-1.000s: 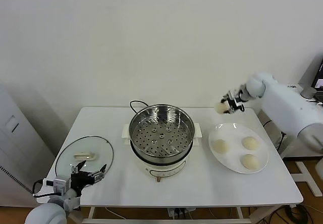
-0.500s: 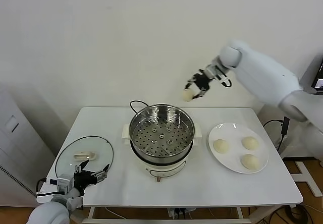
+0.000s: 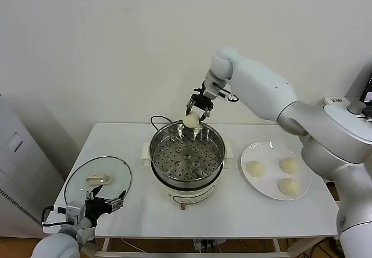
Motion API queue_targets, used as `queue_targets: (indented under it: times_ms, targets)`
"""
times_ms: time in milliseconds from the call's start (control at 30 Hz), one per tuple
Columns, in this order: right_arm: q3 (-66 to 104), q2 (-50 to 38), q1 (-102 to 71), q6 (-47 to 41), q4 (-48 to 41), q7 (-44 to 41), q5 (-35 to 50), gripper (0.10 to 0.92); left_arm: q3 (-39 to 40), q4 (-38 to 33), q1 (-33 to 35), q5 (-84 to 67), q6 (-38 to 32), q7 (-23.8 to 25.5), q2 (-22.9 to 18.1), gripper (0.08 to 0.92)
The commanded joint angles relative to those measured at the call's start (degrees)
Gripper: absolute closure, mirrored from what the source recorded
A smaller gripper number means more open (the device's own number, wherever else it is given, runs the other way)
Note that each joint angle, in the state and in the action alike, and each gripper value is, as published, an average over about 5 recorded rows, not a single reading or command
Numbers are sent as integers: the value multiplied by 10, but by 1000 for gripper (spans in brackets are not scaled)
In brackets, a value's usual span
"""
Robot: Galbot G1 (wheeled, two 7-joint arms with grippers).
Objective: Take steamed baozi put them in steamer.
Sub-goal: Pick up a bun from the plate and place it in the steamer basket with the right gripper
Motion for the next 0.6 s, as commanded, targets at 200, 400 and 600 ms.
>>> queue_targets:
  times_ms: [200, 400, 600]
  targets:
    - [23, 12, -53, 29, 51, 2, -96, 499, 0, -1, -1, 0, 1, 0, -2, 177]
    - [33, 14, -75, 29, 59, 15, -130, 499, 0, 0, 0, 0, 1, 0, -2, 177]
    - [56, 21, -94, 29, 56, 38, -184, 499, 1, -2, 0, 0, 1, 0, -2, 177]
